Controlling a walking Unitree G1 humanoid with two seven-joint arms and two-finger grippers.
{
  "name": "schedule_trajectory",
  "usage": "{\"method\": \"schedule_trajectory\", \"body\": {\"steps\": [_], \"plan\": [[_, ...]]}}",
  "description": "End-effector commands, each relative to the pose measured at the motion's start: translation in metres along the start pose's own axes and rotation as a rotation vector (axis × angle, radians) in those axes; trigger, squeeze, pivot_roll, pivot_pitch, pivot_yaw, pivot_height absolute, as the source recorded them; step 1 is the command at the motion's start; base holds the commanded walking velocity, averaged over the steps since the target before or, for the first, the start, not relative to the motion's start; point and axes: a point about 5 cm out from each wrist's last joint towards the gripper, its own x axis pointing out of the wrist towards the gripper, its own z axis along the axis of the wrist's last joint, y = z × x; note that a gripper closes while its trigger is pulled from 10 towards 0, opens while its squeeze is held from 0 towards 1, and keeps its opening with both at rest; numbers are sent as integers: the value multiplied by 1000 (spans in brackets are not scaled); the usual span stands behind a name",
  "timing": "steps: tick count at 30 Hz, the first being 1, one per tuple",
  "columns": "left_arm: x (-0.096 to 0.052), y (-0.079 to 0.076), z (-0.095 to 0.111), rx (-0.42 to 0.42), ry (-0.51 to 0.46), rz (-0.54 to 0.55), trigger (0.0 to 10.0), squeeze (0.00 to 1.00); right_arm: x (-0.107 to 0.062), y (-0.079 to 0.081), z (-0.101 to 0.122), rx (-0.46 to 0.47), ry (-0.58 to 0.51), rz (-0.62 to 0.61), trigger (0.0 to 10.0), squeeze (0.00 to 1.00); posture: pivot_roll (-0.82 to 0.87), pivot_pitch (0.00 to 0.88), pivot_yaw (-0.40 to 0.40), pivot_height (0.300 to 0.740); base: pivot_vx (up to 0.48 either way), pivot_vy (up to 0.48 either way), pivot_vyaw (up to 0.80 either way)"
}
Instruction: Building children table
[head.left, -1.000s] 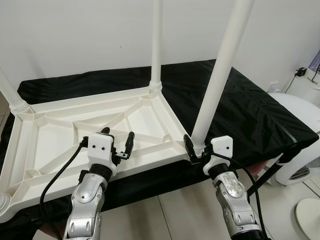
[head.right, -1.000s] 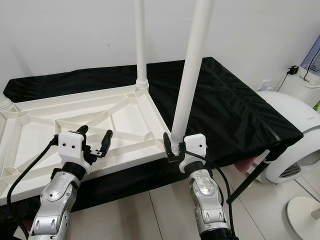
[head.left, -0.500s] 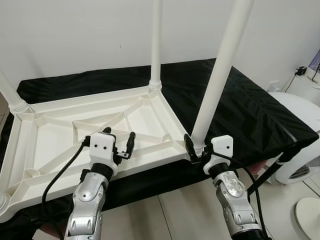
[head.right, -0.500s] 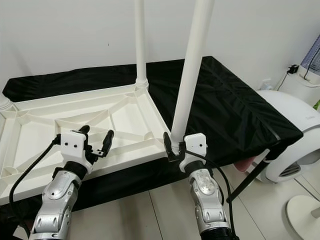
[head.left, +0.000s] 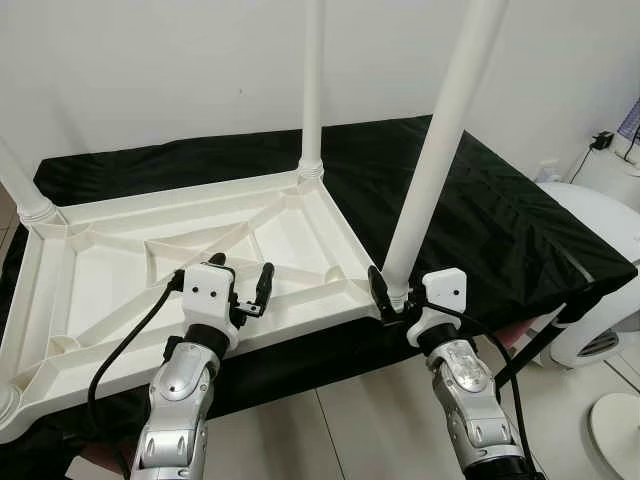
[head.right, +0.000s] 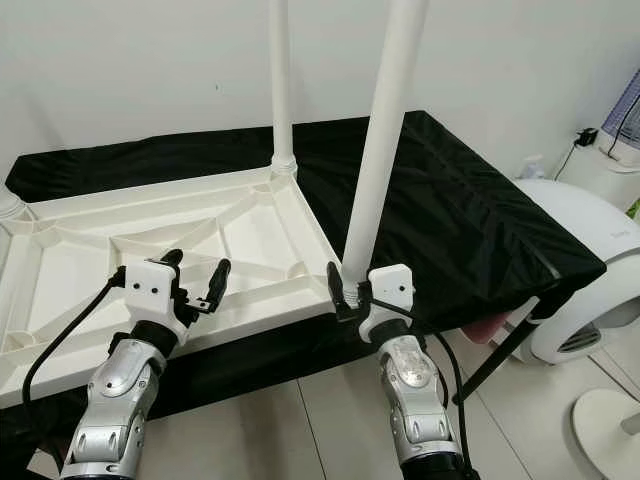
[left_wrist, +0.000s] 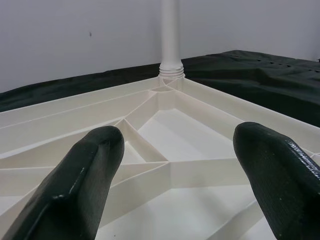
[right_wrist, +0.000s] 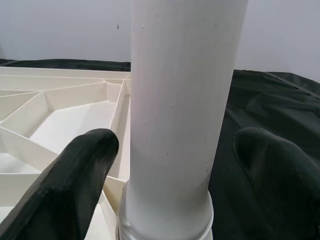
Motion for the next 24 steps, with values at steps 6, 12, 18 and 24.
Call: {"method": "schedule_trajectory", "body": {"steps": [6, 12, 18, 24], "plan": [[-1, -1, -2, -18, 0, 88, 10000, 0, 0, 1, -1, -1, 5, 5, 10000, 0, -43, 22, 0, 740, 0, 0, 0], [-3, 7, -11, -35, 32, 145, 10000, 0, 0, -2, -4, -9, 12, -4, 10000, 0, -43, 21, 4, 740, 0, 0, 0], [-5, 14, -23, -41, 68, 189, 10000, 0, -2, -4, -11, -34, 27, -11, 10000, 0, -49, 12, 12, 740, 0, 0, 0], [-4, 24, -25, -40, 78, 243, 10000, 0, -5, -11, -18, -58, 39, -58, 10000, 0, -53, 2, 22, 740, 0, 0, 0]]}}
